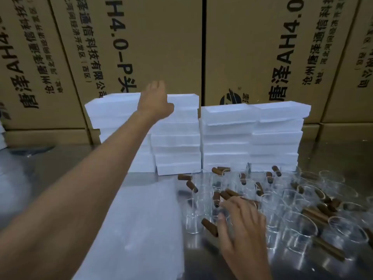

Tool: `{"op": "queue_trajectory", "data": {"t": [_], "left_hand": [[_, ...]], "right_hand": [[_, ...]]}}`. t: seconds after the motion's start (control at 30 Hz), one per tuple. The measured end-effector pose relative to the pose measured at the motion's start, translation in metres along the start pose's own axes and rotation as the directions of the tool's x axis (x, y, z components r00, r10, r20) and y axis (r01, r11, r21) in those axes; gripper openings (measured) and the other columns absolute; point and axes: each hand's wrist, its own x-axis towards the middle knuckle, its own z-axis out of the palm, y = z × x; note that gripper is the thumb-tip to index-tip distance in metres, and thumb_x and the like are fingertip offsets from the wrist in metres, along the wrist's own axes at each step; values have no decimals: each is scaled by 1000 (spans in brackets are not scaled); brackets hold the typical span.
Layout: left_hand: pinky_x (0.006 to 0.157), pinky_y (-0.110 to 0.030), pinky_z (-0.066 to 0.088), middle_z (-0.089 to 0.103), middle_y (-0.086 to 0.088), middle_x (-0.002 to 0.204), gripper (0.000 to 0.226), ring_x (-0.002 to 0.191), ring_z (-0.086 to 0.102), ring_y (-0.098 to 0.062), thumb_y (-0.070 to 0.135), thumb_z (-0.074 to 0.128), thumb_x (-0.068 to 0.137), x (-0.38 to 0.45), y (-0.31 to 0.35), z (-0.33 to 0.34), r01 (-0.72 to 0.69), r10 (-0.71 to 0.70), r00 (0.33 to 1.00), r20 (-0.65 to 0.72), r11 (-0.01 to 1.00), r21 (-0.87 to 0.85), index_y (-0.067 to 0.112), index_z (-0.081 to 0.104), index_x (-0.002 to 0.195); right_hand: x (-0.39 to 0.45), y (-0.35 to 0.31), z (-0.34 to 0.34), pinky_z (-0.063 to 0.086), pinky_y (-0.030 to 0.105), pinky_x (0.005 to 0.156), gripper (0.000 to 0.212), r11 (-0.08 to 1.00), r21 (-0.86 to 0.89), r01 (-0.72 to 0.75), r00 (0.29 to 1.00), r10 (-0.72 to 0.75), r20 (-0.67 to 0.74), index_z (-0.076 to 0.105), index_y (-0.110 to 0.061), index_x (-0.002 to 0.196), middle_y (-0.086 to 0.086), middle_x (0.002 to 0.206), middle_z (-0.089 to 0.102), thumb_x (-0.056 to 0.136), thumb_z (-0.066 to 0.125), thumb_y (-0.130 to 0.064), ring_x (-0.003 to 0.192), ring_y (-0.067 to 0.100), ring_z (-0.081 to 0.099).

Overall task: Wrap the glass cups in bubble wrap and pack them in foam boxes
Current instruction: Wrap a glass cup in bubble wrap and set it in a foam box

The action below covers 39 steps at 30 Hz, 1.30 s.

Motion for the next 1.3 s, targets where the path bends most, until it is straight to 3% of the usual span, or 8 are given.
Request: {"op": "queue_trajectory", "data": {"t": [0.2, 0.53, 0.63, 0.77, 0.9, 1.1, 1.2, 1.3], "left_hand": [[117, -51, 23, 37, -13, 152, 59, 145, 24, -30, 39, 55, 96, 39, -6, 19, 2, -36, 956, 291, 993, 116, 15, 39, 147], [113, -55, 23, 57, -8, 131, 36, 127, 46, -32, 32, 49, 101, -16, 15, -32, -126, 128, 990, 56, 992, -28, 17, 50, 134], [113, -55, 22, 58, 5, 98, 27, 106, 53, -22, 32, 48, 102, -77, 36, -59, -201, 208, 976, 60, 974, -103, 19, 52, 125], [106, -43, 22, 47, 15, 74, 18, 74, 30, -4, 31, 46, 103, -172, 62, -79, -248, 275, 954, 117, 947, -203, 22, 52, 118], [79, -34, 34, 58, 7, 92, 16, 94, 52, -12, 36, 45, 102, -247, 81, -86, -292, 350, 906, 238, 924, -247, 27, 48, 115], [90, -40, 46, 57, 5, 119, 25, 108, 54, -19, 39, 42, 102, -319, 100, -49, -375, 447, 783, 432, 894, -245, 29, 43, 125], [89, -42, 46, 56, -1, 117, 25, 107, 53, -24, 34, 41, 102, -338, 102, -24, -419, 459, 730, 506, 886, -200, 23, 45, 124], [95, -42, 44, 56, -4, 127, 33, 114, 52, -27, 39, 42, 102, -347, 102, -8, -440, 433, 695, 574, 887, -137, 21, 45, 129]], "right_hand": [[11, 1, 4, 28, 29, 92, 24, 998, 43, 41, 993, -36, -111, 70, -24, 90, -4, 108, 65, 85, 49, -33, 107, 10, 50], [4, 4, -3, 30, 29, 98, 23, 993, 118, -6, 1000, 5, 16, 65, -28, 97, -16, 115, 52, 94, 42, -33, 114, 4, 44], [6, 2, -14, 31, 23, 95, 24, 984, 177, -4, 1000, 5, -6, 65, -23, 96, -16, 110, 50, 95, 41, -29, 108, 6, 45], [10, 5, -37, 35, 22, 96, 22, 961, 275, 25, 993, 8, -121, 66, -16, 102, -10, 112, 53, 95, 45, -17, 109, 10, 46], [12, 17, -64, 37, 22, 91, 22, 868, 472, -153, 915, 305, -265, 63, -17, 100, -8, 108, 53, 93, 44, -15, 106, 8, 47], [4, 55, -109, 47, 15, 76, 30, 623, 729, -284, 735, 630, -252, 65, -27, 83, -7, 92, 67, 95, 43, -10, 87, 0, 61], [0, 67, -129, 47, 11, 58, 35, 590, 748, -303, 741, 640, -205, 65, -31, 75, -11, 81, 68, 95, 44, -11, 73, -4, 64], [0, 64, -134, 50, 19, 68, 33, 651, 677, -343, 824, 555, -116, 67, -27, 76, -10, 76, 68, 94, 46, -8, 75, 3, 64]]}}
